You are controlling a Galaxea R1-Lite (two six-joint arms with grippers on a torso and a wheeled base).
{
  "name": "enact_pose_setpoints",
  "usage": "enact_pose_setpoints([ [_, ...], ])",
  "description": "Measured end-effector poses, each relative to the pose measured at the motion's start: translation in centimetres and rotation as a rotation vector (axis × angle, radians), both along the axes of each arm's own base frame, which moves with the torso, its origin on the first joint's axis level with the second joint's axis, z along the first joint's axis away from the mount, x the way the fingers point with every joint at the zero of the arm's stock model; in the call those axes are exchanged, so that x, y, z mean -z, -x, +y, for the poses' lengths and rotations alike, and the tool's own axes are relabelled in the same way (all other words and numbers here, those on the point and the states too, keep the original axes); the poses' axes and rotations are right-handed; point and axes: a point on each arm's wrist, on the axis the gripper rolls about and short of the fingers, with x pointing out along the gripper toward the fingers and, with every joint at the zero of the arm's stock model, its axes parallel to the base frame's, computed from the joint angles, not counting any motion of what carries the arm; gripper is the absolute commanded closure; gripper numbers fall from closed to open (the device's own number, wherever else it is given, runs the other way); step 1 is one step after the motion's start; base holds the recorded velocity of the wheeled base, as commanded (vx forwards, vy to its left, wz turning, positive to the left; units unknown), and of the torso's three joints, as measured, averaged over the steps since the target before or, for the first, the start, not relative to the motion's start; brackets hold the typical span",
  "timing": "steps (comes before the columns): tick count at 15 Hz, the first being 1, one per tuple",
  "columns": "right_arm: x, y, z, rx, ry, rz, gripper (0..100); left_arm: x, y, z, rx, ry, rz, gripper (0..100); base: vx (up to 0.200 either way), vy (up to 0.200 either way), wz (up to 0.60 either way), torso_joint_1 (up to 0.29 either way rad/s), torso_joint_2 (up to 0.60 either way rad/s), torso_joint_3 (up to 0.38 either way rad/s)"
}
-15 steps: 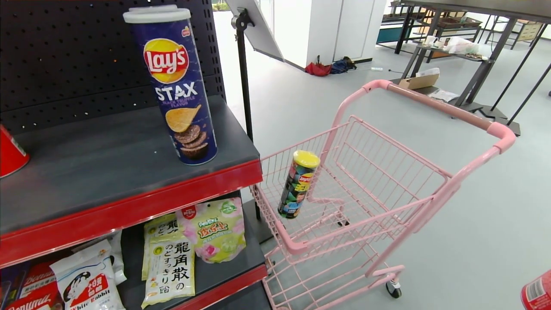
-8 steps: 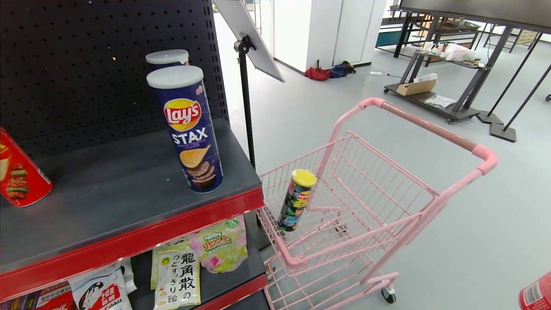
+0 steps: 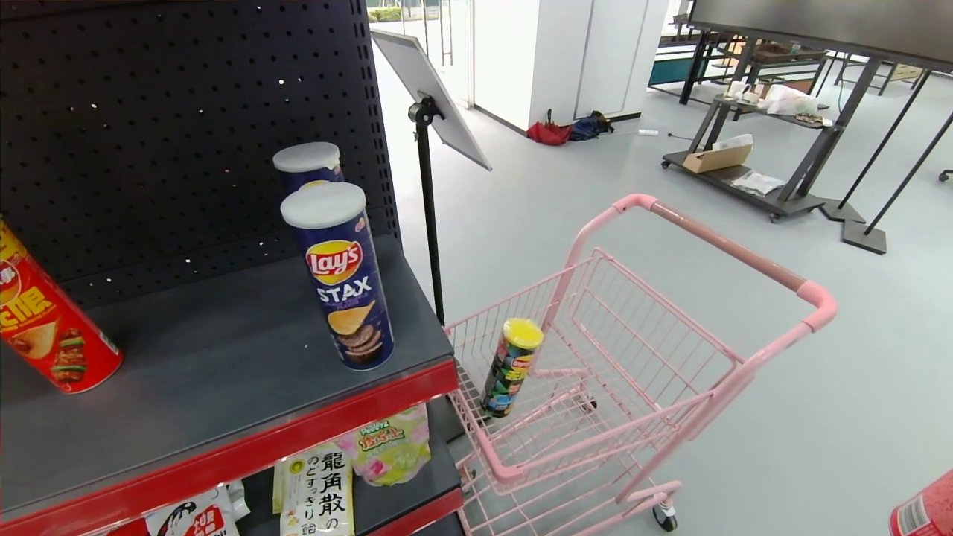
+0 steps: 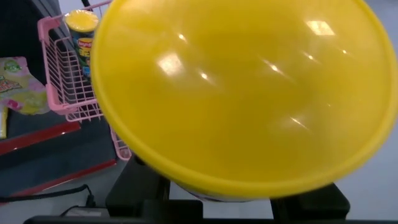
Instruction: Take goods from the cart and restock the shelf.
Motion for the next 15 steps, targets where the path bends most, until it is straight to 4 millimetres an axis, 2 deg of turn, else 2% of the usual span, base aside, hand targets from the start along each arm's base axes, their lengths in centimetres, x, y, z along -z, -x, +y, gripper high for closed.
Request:
enact_pose_setpoints([
  [6, -0.2, -0.7, 0.1, 0.001, 0.014, 0.013, 100, 0.0, 0.0, 0.0, 0.0, 0.0, -0.001, 0, 0.0, 0.0, 0.0, 0.124, -0.3, -0.176],
  [15, 0.9, -0.2, 0.0, -0.003, 0.022, 0.019, 100, 0.0, 0.0, 0.0, 0.0, 0.0, 0.0, 0, 0.0, 0.0, 0.6, 0.006, -0.01, -0.005],
])
